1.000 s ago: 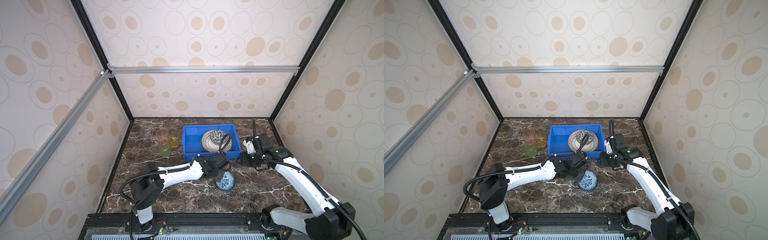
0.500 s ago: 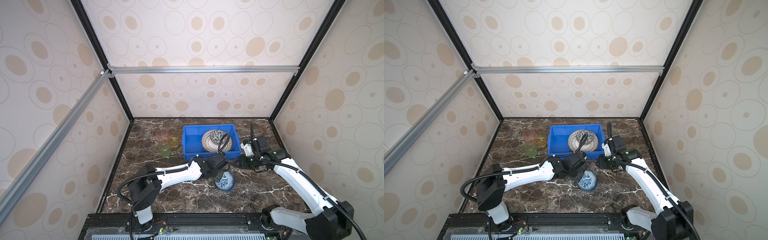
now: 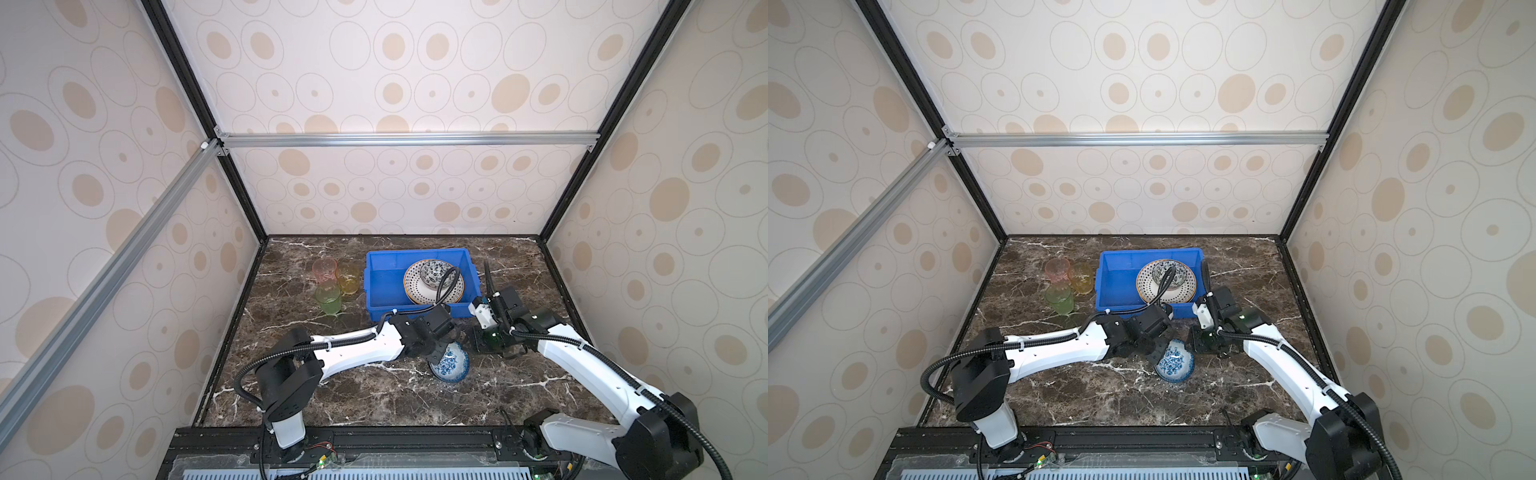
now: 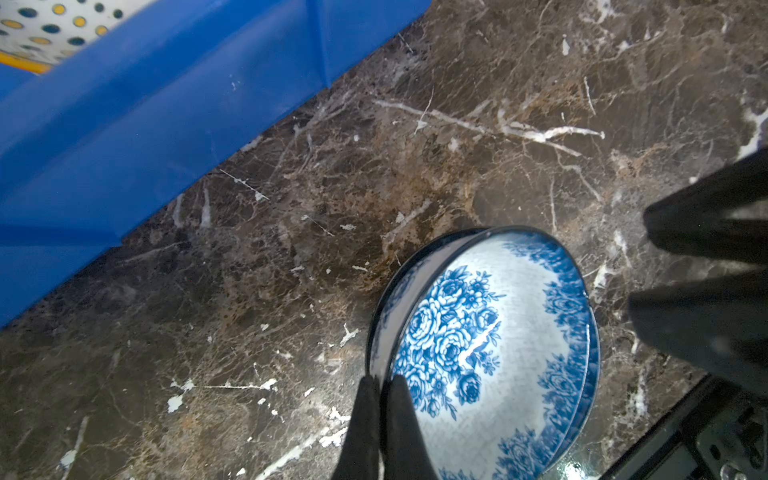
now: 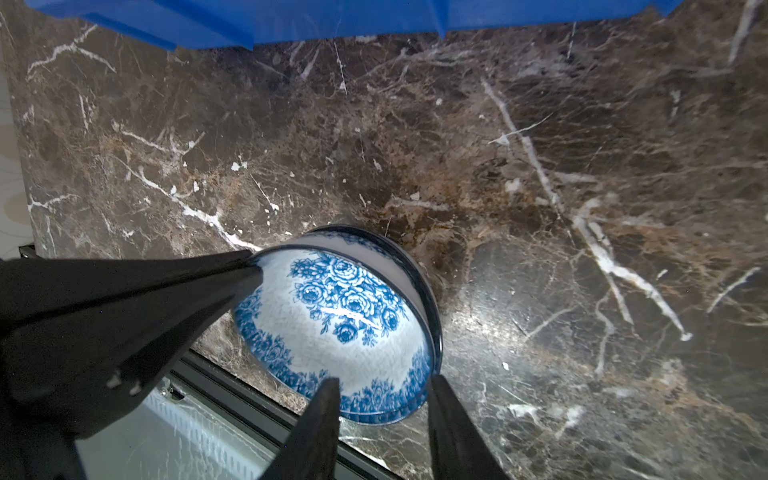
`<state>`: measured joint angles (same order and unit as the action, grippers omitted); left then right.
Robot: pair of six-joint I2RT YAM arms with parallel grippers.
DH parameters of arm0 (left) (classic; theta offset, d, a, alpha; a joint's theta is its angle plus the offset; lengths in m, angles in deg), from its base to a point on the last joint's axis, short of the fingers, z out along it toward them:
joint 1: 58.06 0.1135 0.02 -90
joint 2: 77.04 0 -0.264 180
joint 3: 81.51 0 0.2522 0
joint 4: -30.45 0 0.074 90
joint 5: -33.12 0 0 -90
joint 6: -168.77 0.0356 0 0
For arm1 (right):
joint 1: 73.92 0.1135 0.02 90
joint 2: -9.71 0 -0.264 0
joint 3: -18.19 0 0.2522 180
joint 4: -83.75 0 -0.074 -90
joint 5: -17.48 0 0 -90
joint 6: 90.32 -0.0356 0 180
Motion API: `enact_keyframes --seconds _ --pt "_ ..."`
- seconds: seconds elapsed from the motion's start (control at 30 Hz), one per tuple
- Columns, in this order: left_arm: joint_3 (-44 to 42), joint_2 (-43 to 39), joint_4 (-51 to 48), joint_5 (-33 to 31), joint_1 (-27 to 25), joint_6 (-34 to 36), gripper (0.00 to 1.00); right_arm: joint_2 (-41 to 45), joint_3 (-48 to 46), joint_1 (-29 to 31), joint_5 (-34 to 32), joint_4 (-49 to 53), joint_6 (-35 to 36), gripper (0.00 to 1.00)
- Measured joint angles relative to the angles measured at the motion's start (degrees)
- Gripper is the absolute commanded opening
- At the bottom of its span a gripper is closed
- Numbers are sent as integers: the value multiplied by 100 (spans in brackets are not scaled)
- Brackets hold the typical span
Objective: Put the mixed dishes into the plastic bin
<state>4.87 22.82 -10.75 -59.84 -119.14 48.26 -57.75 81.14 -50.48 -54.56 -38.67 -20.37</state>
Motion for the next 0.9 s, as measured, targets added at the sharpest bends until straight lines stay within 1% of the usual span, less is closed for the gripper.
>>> enact_keyframes --seconds 0.47,0.67,0.77,0.9 --pt "0 0 0 7 0 -11 0 -118 -380 81 -260 -704 175 40" --pt "4 0 -4 7 0 -13 0 -256 -428 146 -328 -973 247 38" --pt "7 0 -7 7 0 -13 0 -339 -433 160 -382 -1064 275 35" --pt "52 2 -55 7 0 -11 0 -417 -448 168 -435 -1169 293 34"
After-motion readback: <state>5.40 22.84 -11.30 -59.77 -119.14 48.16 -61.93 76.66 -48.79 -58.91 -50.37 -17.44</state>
